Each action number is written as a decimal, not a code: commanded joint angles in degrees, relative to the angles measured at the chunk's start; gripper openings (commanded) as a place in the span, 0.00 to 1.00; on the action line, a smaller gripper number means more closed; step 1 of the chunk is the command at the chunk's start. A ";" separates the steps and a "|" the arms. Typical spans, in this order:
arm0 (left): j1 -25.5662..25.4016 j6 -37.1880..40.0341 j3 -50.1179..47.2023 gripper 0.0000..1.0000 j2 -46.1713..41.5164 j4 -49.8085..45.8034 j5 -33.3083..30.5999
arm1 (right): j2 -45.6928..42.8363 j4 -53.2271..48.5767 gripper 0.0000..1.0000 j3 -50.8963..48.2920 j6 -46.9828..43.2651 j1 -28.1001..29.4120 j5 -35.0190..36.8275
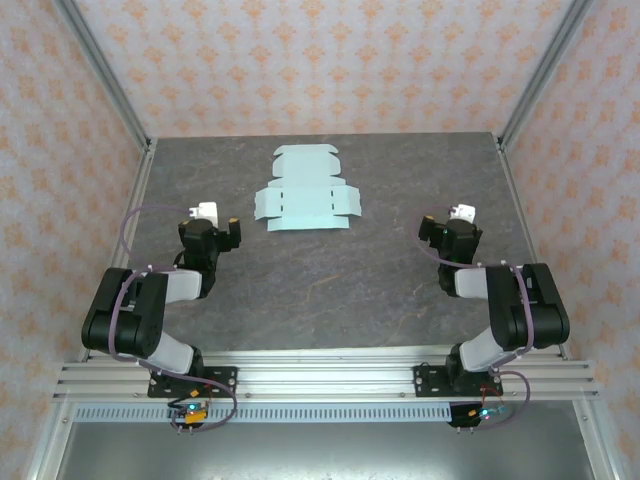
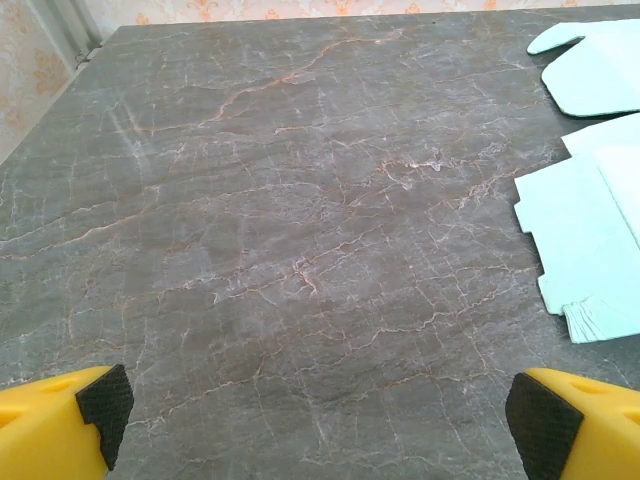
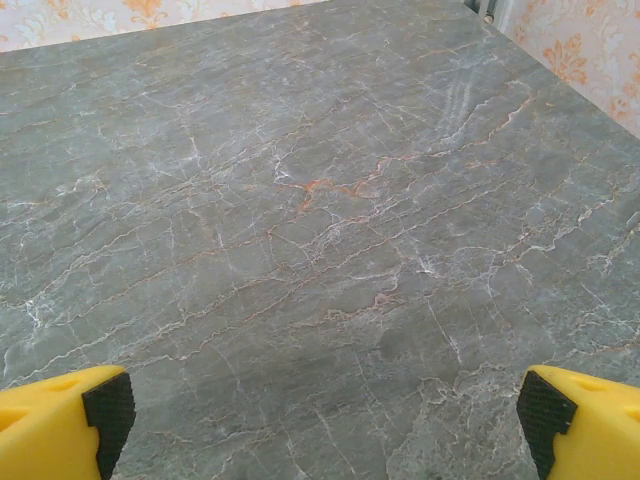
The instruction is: Fold the paper box
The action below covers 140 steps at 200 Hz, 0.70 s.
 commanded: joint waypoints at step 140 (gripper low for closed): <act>-0.49 0.32 0.08 1.00 -0.32 1.68 -0.86 | -0.24 0.13 0.99 0.67 0.49 -0.60 -0.76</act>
